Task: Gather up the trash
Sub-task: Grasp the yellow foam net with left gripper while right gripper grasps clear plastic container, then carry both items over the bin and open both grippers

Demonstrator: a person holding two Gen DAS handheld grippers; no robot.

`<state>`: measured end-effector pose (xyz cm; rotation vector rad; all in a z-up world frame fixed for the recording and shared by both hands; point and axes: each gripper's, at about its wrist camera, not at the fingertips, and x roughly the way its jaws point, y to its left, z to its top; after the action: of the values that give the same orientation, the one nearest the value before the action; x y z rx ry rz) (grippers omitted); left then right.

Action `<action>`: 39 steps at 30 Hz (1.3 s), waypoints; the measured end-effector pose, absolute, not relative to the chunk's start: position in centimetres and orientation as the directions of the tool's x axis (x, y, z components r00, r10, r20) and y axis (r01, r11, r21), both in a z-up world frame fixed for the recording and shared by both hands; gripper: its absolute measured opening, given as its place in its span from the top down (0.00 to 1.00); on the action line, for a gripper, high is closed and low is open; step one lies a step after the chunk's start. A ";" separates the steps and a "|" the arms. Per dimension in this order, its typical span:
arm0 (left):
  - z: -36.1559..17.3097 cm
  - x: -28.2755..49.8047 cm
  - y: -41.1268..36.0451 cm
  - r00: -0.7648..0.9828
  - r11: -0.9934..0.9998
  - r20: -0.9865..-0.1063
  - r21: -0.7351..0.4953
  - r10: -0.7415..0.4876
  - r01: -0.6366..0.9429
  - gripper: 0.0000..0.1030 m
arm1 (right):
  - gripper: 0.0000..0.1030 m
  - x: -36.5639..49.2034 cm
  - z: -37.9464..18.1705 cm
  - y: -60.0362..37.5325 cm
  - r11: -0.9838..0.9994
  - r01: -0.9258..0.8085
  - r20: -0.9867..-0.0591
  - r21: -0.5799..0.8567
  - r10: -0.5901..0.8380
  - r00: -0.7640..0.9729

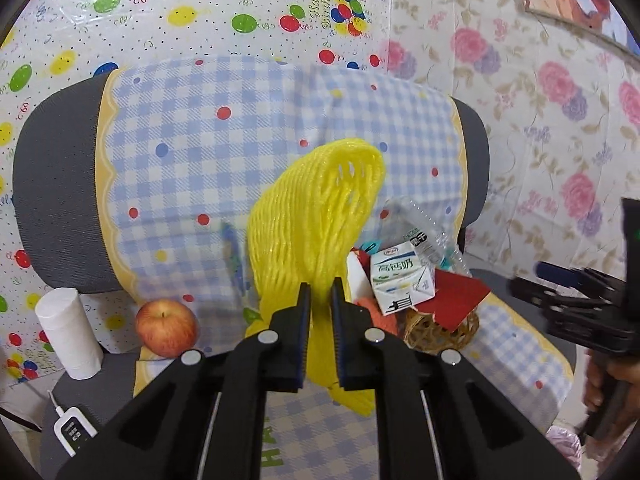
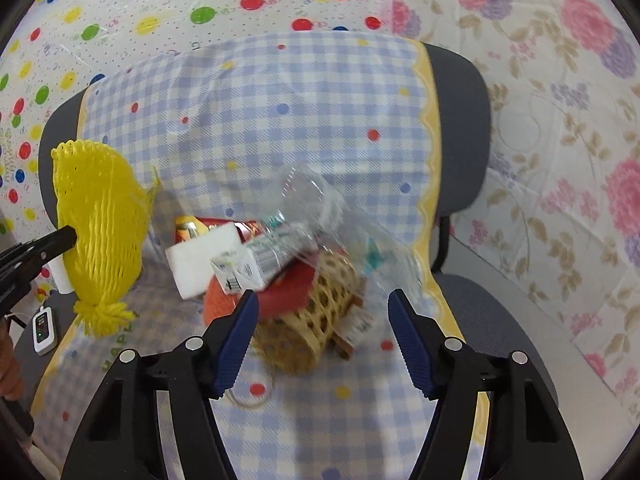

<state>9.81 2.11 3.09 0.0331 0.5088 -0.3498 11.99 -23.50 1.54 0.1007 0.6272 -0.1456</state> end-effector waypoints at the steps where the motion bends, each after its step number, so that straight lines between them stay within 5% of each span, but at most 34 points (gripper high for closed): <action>1: 3.0 10.1 2.0 0.814 0.940 -0.483 -0.057 -0.321 0.336 0.92 | 0.35 12.9 1.6 -23.2 0.987 0.158 -0.590 0.039 -0.105 0.800; 13: 1.6 12.6 1.4 0.793 0.941 -0.517 -0.074 -0.321 0.331 0.92 | 0.35 22.1 0.3 -21.1 0.984 0.106 -0.616 -0.145 -0.173 0.768; 18: 1.4 12.6 1.1 0.789 0.939 -0.522 -0.075 -0.324 0.336 0.92 | 0.56 21.8 0.9 -22.5 0.972 0.150 -0.594 -0.179 -0.228 0.771; 25: 1.9 11.1 -0.5 0.782 0.926 -0.517 -0.057 -0.348 0.374 0.92 | 0.68 16.6 3.2 -29.3 0.939 0.321 -0.542 -0.121 -0.333 0.771; 27: 2.1 10.6 -1.1 0.779 0.920 -0.515 -0.054 -0.358 0.387 0.92 | 0.82 15.4 3.3 -31.1 0.929 0.358 -0.547 -0.088 -0.346 0.762; 39: 3.6 4.9 -6.4 0.731 0.851 -0.492 -0.039 -0.473 0.523 0.92 | 0.93 6.2 6.7 -35.1 0.899 0.435 -0.500 0.050 -0.355 0.790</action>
<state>4.89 -6.36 3.61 0.1043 0.5119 -0.5491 6.16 -35.06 6.67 0.1657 0.5037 -0.4269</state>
